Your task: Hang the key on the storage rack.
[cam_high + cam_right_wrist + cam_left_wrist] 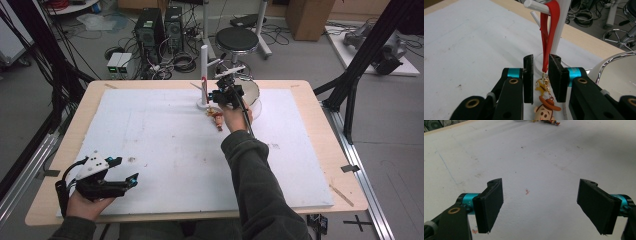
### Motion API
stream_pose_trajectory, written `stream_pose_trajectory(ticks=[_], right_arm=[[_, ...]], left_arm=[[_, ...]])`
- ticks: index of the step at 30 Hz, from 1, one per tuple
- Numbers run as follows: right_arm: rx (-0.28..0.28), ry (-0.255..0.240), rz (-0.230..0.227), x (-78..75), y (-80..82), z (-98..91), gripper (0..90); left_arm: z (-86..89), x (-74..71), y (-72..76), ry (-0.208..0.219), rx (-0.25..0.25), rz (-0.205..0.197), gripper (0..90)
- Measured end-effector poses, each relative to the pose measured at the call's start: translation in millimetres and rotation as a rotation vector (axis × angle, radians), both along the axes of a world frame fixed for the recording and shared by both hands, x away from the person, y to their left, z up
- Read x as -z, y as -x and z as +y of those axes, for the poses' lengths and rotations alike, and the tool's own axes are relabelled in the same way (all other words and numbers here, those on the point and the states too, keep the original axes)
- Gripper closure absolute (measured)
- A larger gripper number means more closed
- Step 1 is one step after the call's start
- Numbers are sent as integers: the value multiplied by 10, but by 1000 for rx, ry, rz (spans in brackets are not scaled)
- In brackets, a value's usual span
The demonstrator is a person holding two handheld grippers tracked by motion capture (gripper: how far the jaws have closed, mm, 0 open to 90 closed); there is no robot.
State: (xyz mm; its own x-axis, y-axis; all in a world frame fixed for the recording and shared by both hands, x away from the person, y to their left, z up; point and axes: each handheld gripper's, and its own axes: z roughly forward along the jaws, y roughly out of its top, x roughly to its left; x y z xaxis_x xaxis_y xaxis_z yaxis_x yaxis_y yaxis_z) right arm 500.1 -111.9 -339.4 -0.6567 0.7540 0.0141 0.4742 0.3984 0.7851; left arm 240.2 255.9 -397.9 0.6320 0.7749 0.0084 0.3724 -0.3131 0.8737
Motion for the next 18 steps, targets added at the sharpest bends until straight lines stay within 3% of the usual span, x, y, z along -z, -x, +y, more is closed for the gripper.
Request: stream_pose_trajectory(ticks=[10, 18], right_arm=[[-49, -118, 29, 24, 100, -227, 650], [-63, -158, 31, 36, 213, -407, 594]], left_arm=[[-5, 2, -11, 1, -5, -1, 217], [-5, 8, 0, 1, -4, -1, 217]])
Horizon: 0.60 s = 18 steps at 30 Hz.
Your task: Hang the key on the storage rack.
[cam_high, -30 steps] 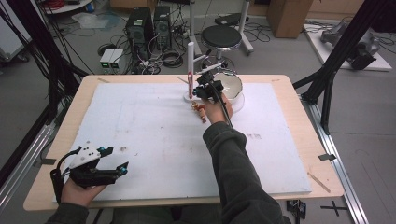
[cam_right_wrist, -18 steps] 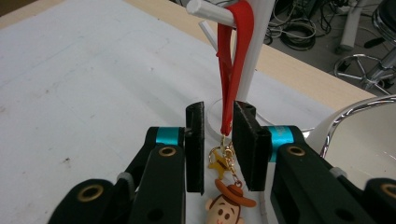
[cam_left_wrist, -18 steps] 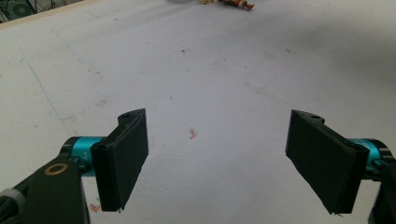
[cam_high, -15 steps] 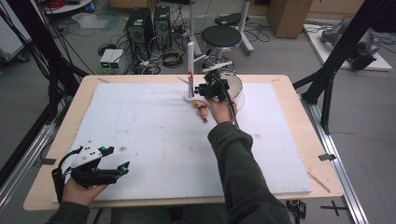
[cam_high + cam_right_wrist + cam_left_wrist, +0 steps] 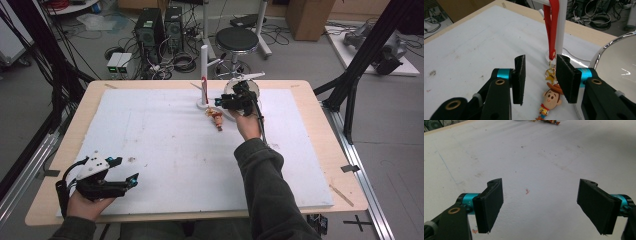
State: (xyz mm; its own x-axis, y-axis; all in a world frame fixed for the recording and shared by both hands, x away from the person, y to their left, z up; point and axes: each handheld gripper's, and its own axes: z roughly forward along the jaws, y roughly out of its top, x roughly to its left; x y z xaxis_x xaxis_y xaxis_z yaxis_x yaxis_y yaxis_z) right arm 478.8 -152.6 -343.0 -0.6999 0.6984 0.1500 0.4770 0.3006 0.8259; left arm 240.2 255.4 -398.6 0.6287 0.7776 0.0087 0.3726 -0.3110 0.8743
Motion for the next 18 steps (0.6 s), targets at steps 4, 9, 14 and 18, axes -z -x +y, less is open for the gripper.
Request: stream_pose_trajectory(ticks=[4, 9, 14, 18], right_arm=[[-3, -16, 4, -5, 52, -84, 575], [-8, -36, 8, -3, 105, -162, 561], [-14, -58, 8, 6, 147, -230, 544], [-20, -72, 3, -4, 183, -275, 529]], left_arm=[[0, -2, 0, -2, 3, 0, 216], [-3, -3, 7, -2, 0, -2, 216], [-2, -4, 12, -2, 0, -1, 216], [3, -3, 10, -3, 1, -2, 216]])
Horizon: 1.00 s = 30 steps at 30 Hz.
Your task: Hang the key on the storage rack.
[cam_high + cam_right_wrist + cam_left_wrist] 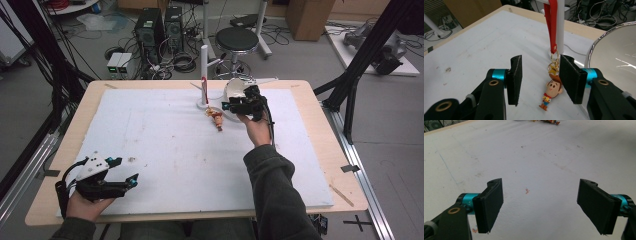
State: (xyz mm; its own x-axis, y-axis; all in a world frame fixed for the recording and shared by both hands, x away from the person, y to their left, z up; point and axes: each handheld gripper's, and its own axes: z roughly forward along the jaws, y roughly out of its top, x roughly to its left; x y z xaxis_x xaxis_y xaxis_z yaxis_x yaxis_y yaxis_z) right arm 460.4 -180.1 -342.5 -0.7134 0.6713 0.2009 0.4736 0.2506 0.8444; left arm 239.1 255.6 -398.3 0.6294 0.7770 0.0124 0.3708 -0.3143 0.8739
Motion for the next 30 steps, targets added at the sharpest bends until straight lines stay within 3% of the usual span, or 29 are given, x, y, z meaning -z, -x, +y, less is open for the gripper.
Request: stream_pose_trajectory(ticks=[30], right_arm=[[-24, -18, -12, 77, 248, -181, 394]], left_arm=[[-12, -11, 6, -5, 4, -6, 216]])
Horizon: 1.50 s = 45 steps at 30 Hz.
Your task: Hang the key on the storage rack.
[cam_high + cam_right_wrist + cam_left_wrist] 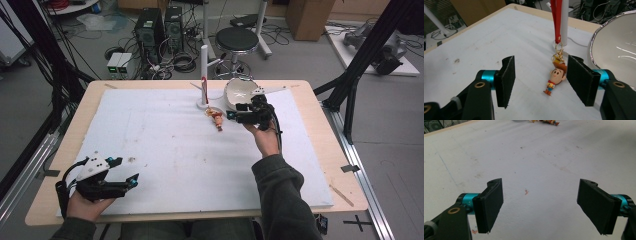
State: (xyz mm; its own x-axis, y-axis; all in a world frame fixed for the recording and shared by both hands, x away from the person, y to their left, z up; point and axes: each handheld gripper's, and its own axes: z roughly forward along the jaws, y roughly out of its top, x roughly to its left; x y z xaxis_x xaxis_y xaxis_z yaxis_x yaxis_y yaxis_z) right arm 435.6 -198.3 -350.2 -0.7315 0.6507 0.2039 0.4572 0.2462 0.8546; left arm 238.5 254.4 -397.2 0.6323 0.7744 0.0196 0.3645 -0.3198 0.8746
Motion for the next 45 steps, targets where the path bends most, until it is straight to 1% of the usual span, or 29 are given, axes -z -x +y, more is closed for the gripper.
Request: stream_pose_trajectory(ticks=[2, 6, 7, 9, 11, 20, 22, 24, 26, 27, 29, 30, 31, 33, 37, 38, 39, 41, 45], right_arm=[[-9, 0, 0, 4, 6, -8, 386], [-7, -2, 1, 6, 33, -21, 370], [-7, -2, -6, 12, 35, -25, 367], [-10, 0, 2, 21, 48, -28, 358], [-11, 0, -4, 35, 61, -38, 356], [-6, -5, 7, 97, 133, -101, 313], [-7, -6, 15, 102, 151, -115, 313], [-5, -9, 9, 111, 166, -129, 309], [-5, -7, 15, 114, 185, -143, 306], [-7, -4, 8, 120, 190, -151, 301], [-3, -11, 10, 123, 209, -164, 288], [-2, -11, 12, 125, 221, -168, 278], [-1, -9, 5, 128, 228, -172, 269], [-3, -7, 9, 129, 251, -181, 265], [-2, -5, -2, 147, 283, -204, 243], [1, -1, 9, 150, 293, -211, 229], [0, 1, 18, 151, 297, -217, 219], [-5, -2, 20, 147, 307, -231, 215], [-9, -3, 10, 116, 353, -236, 205]], left_arm=[[-1, 0, 3, 2, -3, 1, 216], [4, 1, 5, 4, -5, 3, 215], [5, 2, 6, 5, -6, 2, 216], [6, 1, 7, 6, -6, 3, 216], [5, 3, 8, 7, -7, 3, 215], [9, 3, 6, 5, -7, 4, 215], [5, 3, 6, 6, -9, 3, 215], [6, 3, 6, 6, -8, 2, 215], [8, 4, 4, 3, -7, 3, 215], [7, 4, 5, 4, -8, 3, 215], [5, 5, 7, 4, -8, 2, 215], [3, 5, 8, 7, -9, 3, 215], [4, 5, 8, 7, -8, 3, 216], [7, 4, 9, 7, -11, 5, 215], [8, 2, 10, 5, -8, 3, 215], [8, 2, 10, 4, -8, 4, 215], [7, 3, 10, 4, -8, 3, 215], [6, 3, 10, 3, -8, 3, 215], [7, 3, 11, 5, -11, 4, 215]])
